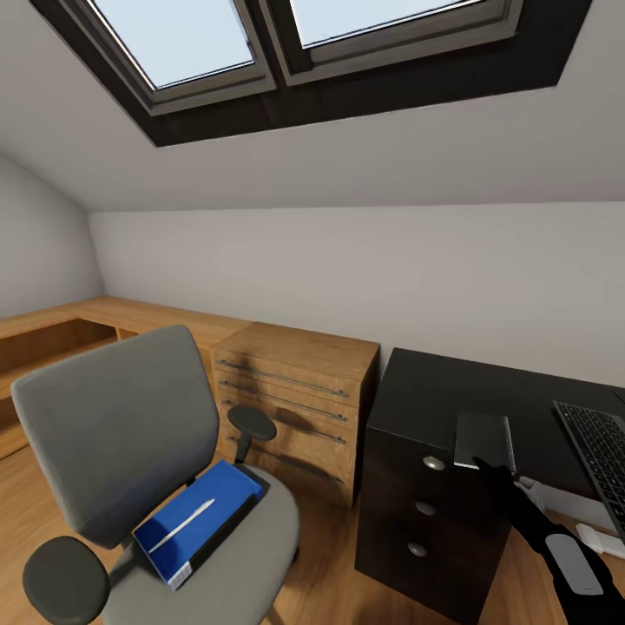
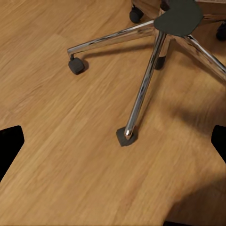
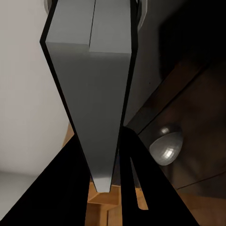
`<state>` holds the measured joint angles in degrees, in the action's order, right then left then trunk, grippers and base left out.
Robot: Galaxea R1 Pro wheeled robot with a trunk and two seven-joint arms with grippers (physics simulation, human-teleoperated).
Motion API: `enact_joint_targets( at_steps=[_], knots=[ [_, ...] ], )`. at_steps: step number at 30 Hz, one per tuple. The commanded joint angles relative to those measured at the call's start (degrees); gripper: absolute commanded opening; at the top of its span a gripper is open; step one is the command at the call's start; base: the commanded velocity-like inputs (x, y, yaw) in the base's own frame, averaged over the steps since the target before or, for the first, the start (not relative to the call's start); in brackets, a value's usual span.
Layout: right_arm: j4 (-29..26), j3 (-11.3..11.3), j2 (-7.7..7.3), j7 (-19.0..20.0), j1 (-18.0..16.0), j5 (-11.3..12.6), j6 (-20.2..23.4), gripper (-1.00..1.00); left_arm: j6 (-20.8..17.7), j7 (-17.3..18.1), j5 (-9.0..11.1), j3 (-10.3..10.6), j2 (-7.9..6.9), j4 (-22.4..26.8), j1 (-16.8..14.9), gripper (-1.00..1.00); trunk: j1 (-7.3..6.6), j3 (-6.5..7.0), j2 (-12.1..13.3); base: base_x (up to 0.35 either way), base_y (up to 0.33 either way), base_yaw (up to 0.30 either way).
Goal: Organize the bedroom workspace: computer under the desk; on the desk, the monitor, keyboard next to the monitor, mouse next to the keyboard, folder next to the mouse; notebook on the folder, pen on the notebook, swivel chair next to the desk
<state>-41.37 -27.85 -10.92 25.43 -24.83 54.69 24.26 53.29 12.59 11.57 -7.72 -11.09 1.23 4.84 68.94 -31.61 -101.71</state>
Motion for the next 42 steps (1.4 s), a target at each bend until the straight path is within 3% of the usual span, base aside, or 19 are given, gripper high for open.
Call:
enact_joint_targets(
  at_steps=[1,8,19,38,42],
  knots=[
    [0.0,-0.2,0.02,0.1,0.0,0.4,0.5,-1.0,0.0,0.6,0.2,-0.4,-0.01,0.1,0.0,1.0,0.0,-0.05,0.0,0.009,0.0,0.0],
    [0.0,-0.2,0.02,0.1,0.0,0.4,0.5,-1.0,-0.2,0.6,0.2,-0.5,-0.06,0.1,0.0,1.0,0.0,-0.05,0.0,0.004,0.0,0.0],
    [0.0,-0.2,0.02,0.1,0.0,0.4,0.5,-1.0,-0.2,0.6,0.2,-0.5,0.01,0.1,0.0,1.0,2.42,-2.02,-4.4,0.0,0.0,0.0],
    [0.0,-0.2,0.0,0.1,0.0,0.4,0.5,-1.0,-0.1,0.6,0.2,-0.5,0.01,0.1,0.0,1.0,2.42,-2.02,-4.4,0.0,0.0,0.0],
    [0.0,-0.2,0.0,0.1,0.0,0.4,0.5,-1.0,-0.1,0.6,0.2,-0.5,-0.05,0.1,0.1,1.0,3.3,-2.74,-6.0,0.0,0.0,0.0]
  ],
)
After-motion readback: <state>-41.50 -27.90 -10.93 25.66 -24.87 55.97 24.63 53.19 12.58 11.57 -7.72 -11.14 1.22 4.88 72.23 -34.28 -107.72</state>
